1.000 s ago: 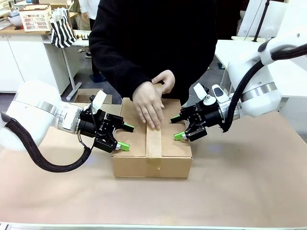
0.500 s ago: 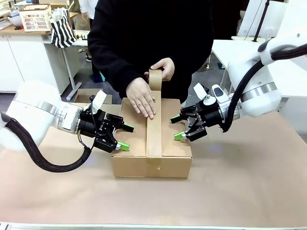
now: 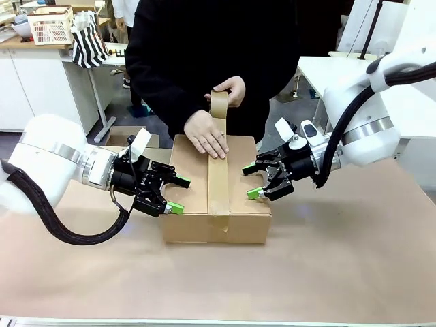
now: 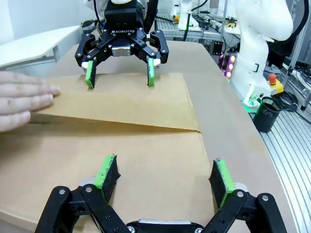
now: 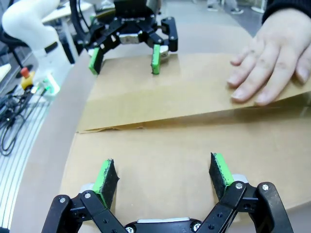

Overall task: Pack the gift set into the box.
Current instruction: Press and hold the closed box until the human finishes sealing it.

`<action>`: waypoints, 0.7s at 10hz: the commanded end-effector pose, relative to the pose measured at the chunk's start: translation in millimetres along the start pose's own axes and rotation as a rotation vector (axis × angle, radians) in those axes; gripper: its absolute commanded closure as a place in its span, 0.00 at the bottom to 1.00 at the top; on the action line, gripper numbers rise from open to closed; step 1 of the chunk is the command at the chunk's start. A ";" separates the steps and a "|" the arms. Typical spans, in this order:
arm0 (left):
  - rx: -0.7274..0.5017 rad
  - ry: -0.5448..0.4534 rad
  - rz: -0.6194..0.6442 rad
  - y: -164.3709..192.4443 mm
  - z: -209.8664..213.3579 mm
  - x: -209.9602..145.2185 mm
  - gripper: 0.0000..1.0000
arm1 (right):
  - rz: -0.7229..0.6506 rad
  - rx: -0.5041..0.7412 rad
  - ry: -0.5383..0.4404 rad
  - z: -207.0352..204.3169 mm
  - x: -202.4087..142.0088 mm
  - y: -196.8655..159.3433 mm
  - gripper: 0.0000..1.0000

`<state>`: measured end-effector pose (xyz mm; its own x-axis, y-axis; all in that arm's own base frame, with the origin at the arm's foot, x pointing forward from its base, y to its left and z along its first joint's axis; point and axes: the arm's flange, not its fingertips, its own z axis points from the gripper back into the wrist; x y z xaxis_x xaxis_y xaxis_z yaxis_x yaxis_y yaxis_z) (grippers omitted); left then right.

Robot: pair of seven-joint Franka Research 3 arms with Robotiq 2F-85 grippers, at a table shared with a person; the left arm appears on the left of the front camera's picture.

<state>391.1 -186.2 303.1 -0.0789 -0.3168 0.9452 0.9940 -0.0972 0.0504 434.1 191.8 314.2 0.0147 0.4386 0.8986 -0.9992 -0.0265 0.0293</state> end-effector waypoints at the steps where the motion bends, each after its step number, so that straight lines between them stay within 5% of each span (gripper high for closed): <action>1: 0.002 0.007 -0.013 -1.9 0.1 -1.2 0.00 | -0.001 0.000 0.005 -1.5 -2.0 1.1 0.00; 7: 0.002 0.007 -0.013 -1.9 0.1 -1.2 0.00 | -0.001 0.000 0.005 -1.5 -2.0 1.1 0.00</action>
<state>391.0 -186.1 302.8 -0.0785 -0.3175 0.9450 0.9940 -0.0969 0.0501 434.0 191.7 313.8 0.0154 0.4388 0.8984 -0.9992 -0.0265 0.0301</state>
